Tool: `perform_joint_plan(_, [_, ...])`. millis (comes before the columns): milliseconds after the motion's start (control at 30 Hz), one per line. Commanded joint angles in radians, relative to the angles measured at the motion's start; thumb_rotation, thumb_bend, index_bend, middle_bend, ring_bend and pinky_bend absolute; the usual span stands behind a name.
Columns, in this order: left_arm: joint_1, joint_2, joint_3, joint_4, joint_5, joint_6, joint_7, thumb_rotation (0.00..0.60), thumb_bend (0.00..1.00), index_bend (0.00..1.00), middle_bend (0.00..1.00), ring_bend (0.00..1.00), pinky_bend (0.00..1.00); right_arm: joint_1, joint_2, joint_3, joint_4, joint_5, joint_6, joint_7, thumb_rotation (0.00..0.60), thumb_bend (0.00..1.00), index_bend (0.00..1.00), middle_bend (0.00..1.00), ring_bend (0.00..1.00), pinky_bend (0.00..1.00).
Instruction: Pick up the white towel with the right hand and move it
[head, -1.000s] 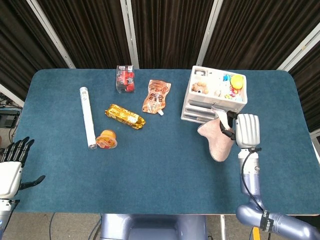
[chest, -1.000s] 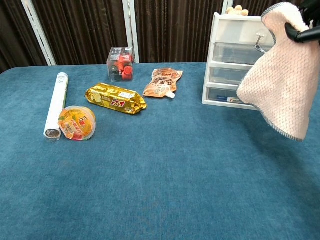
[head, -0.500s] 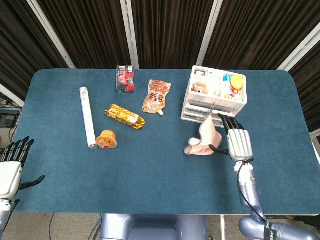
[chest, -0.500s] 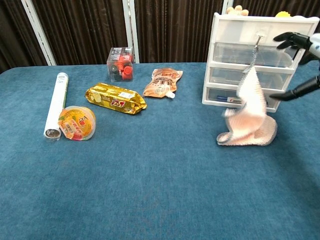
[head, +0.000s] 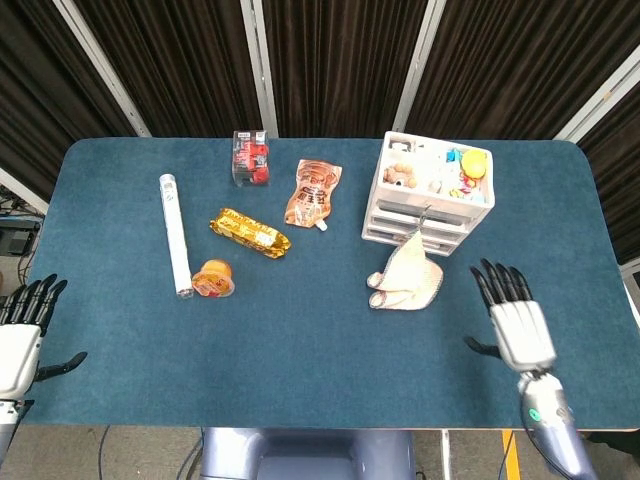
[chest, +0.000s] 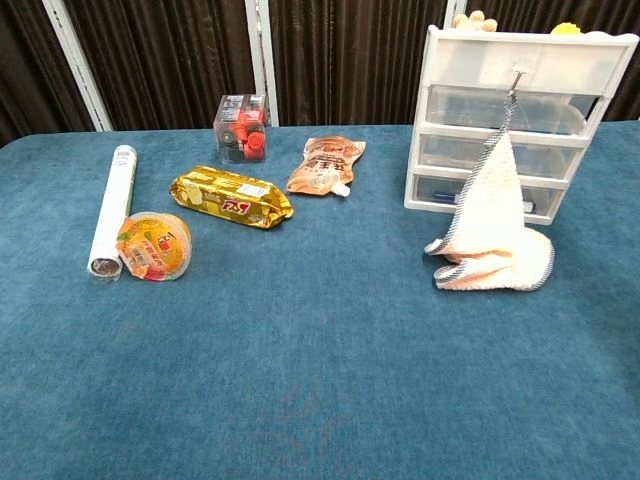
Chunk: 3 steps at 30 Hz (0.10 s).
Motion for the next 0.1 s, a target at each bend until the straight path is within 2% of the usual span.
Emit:
perform_joint_plan(33, [-0.001,-0.006,0.000,0.017,0.015,0.011,0.017,0.600,0.00,0.00,0.00,0.00,0.00,-0.069,0.060,-0.071,0.030,-0.081,0.058,0.056,0.600,0.00,0.00,0.00,0.00,0.09])
perform_joint_plan(100, [0.000,-0.010,0.001,0.026,0.018,0.014,0.025,0.600,0.00,0.00,0.00,0.00,0.00,-0.087,0.073,-0.081,0.061,-0.115,0.087,0.076,0.600,0.00,0.00,0.00,0.00,0.09])
